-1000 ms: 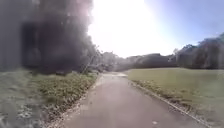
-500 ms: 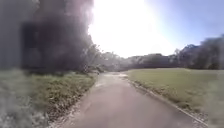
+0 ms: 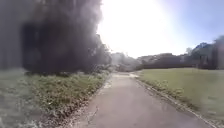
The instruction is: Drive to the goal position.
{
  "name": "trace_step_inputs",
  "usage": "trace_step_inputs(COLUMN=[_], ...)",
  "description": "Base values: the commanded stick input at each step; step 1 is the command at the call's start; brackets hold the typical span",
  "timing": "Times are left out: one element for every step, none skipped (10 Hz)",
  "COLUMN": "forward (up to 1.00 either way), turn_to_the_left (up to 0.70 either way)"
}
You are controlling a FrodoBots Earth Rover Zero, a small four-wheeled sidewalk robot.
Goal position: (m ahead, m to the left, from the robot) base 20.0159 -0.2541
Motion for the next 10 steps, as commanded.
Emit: trace_step_inputs(forward=[0.50,0.50,0.50,0.50,0.50,0.50,0.50,0.50,0.50,0.50], turn_to_the_left=[0.00,0.00,0.00,0.00,0.00,-0.07,-0.25,-0.27,-0.19,0.00])
